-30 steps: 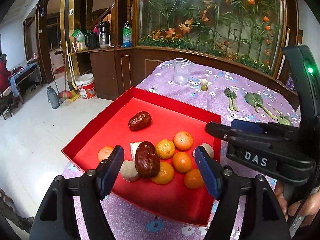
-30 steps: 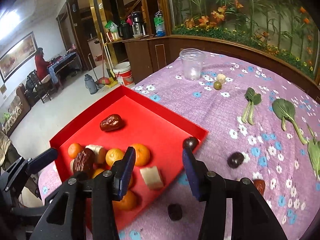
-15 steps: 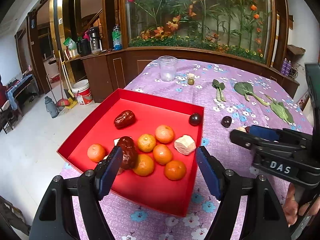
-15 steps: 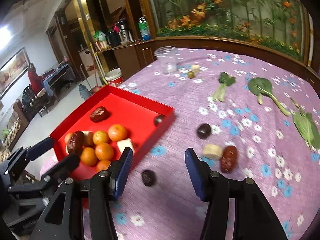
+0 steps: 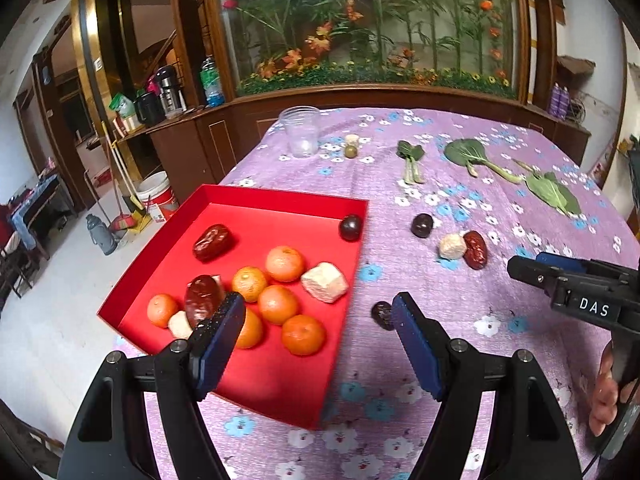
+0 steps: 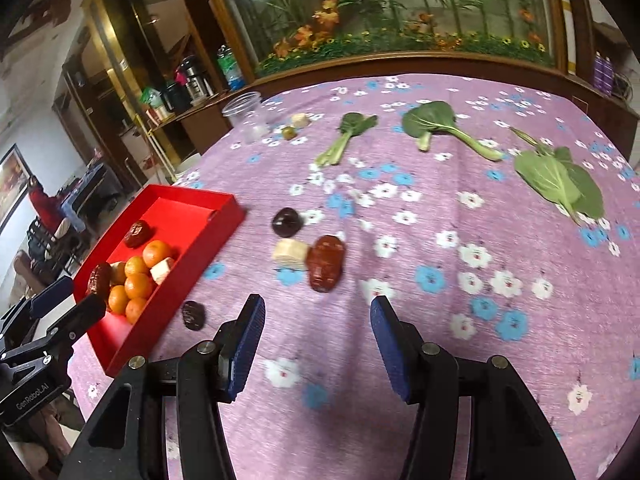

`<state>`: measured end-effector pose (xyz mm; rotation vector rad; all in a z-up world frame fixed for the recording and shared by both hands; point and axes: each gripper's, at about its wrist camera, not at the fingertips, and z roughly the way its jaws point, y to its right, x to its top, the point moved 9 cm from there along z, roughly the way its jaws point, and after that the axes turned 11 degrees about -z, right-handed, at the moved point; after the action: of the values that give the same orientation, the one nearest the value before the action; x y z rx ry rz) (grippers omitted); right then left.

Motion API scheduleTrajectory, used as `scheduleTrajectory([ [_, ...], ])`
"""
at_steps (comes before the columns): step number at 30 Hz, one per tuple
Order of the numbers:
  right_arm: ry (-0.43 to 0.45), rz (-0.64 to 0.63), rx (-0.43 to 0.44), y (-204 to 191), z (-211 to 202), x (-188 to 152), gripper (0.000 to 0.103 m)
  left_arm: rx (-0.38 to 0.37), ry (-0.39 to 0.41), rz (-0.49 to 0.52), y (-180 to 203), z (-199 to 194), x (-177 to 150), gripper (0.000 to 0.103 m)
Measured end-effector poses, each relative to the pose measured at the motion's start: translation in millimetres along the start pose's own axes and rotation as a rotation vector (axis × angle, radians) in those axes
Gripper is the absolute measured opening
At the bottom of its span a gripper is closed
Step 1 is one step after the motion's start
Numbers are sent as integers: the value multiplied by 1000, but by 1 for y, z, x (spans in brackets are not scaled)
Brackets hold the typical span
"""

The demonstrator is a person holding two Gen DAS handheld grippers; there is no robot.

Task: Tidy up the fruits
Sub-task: 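Withdraw both grippers from the tray toward the remaining items, then grasp a white yam cube with the left gripper while the right gripper grasps a wrinkled red date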

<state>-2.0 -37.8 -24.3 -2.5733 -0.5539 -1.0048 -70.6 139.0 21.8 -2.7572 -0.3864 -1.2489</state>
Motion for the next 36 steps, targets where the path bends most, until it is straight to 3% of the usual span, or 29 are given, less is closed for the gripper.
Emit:
scheduleTrajectory([
  [10, 15, 29, -6, 28, -8, -7, 60, -14, -39, 65, 31, 10, -5, 75],
  [20, -6, 41, -45, 59, -8, -5, 61, -84, -114, -40, 24, 34, -4, 75],
  [27, -49, -14, 16, 31, 22, 7, 61, -143, -140, -22, 39, 46, -8, 75],
  [31, -53, -92, 19, 10, 39, 16, 61, -197, -168, -72, 39, 53, -4, 75],
  [33, -58, -124, 6, 4, 46, 18, 53, -205, -179, -91, 36, 57, -3, 75],
  [36, -75, -167, -11, -1, 57, 20, 50, -213, -191, -119, 30, 61, -2, 75],
])
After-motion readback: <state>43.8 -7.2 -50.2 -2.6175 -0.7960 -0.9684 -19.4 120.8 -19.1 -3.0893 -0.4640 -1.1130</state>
